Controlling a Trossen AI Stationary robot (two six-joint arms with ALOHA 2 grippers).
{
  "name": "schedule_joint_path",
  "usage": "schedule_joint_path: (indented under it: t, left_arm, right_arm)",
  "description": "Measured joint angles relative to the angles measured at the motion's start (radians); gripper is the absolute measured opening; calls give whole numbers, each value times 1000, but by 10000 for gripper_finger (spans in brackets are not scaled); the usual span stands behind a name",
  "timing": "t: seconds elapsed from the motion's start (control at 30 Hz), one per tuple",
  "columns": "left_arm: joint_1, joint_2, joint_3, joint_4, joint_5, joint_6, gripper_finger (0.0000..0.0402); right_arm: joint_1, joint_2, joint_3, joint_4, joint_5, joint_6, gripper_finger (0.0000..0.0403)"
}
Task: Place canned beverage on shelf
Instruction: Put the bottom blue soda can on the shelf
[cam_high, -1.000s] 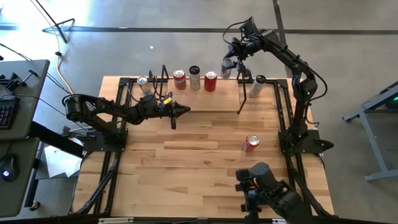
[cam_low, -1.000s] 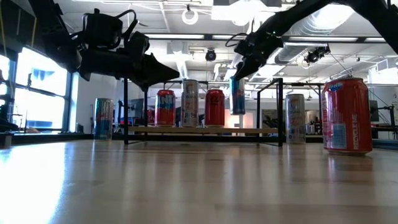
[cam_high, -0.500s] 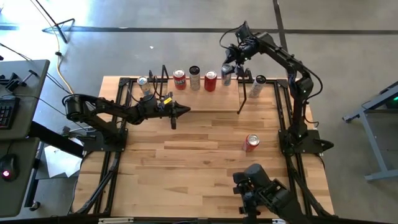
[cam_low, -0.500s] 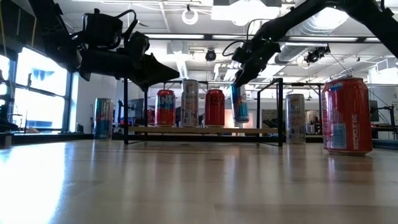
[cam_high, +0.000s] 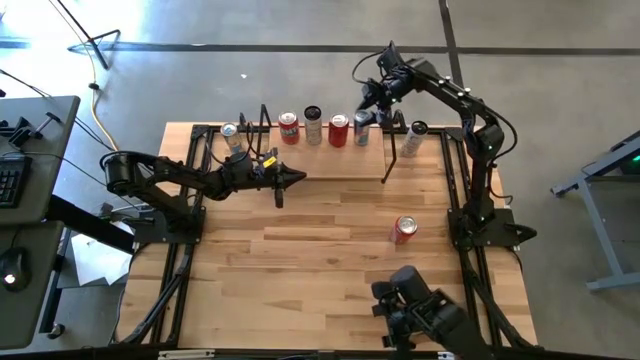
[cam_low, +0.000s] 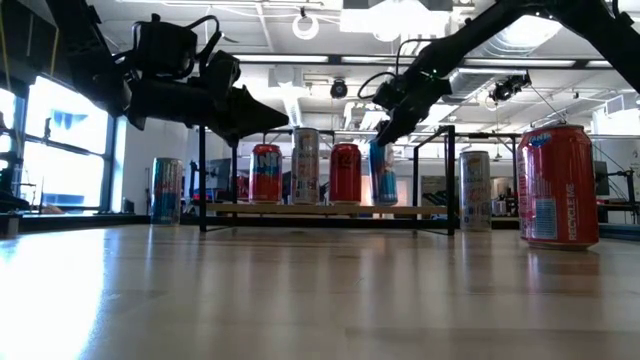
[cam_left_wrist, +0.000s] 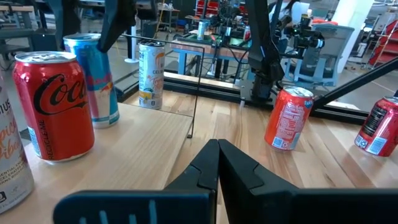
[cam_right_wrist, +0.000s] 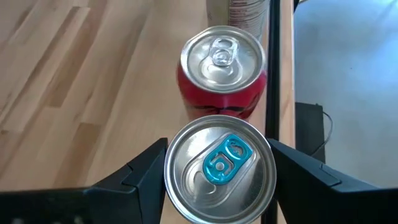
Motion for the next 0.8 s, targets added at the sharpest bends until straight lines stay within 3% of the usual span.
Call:
schedule_joint_path:
  t: [0.8]
  left_arm:
    - [0,0,0,0,1,-7,0]
  right_arm:
    - [11,-6,-2,-9,67,54,222]
